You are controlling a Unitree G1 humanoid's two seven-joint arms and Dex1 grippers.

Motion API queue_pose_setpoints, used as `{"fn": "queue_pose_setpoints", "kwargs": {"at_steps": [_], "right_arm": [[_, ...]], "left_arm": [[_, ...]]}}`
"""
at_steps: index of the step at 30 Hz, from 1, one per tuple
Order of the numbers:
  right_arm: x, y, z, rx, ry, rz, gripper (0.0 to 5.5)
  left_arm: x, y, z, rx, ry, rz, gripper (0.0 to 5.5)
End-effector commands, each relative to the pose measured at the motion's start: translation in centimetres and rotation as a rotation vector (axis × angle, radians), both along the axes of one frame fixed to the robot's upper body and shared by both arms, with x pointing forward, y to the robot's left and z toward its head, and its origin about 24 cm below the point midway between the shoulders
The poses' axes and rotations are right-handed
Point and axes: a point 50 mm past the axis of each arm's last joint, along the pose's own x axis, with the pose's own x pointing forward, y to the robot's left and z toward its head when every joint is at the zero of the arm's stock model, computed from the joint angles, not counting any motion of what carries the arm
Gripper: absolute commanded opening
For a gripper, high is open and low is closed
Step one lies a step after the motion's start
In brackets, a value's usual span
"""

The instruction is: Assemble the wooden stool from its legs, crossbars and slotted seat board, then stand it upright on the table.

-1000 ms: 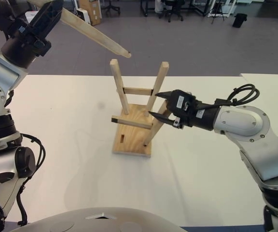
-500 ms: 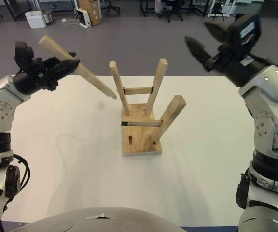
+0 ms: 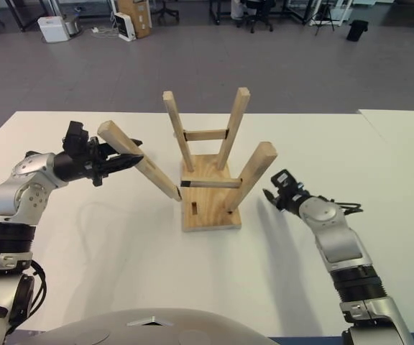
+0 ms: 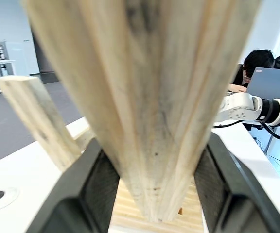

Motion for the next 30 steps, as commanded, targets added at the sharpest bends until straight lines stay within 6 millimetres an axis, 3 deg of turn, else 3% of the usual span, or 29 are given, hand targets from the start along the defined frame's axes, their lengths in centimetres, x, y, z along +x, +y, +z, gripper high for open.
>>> {"fn": "queue_pose_setpoints", "kwargs": {"at_steps": [1, 7, 16, 19, 24, 30], "right_arm": [[0.4, 1.1, -1.5, -0.014, 0.02, 0.029, 2.66], [0.9, 3.3, -2.9, 0.025, 0.028, 0.076, 2.66], [1.2, 4.4, -3.1, 0.05, 0.02, 0.113, 2.66], [1.3, 4.9, -3.0, 0.063, 0.017, 0.139, 2.66], [0.2, 7.7, -3.5, 0.121, 0.041, 0.253, 2.66], [-0.3, 8.5, -3.5, 0.152, 0.043, 0.259, 2.66]], "left_arm": [[0.2, -0.2, -1.4, 0.011, 0.016, -0.004, 2.03], [-0.1, -1.5, -2.7, 0.006, -0.003, -0.08, 2.03], [-0.2, -2.4, -4.0, 0.088, -0.058, -0.129, 2.03], [0.2, -2.7, -3.7, 0.087, -0.071, -0.148, 2.03], [0.9, -3.9, -3.0, 0.113, -0.081, -0.169, 2.03], [-0.1, -5.3, -2.9, 0.133, -0.088, -0.202, 2.03]]}}
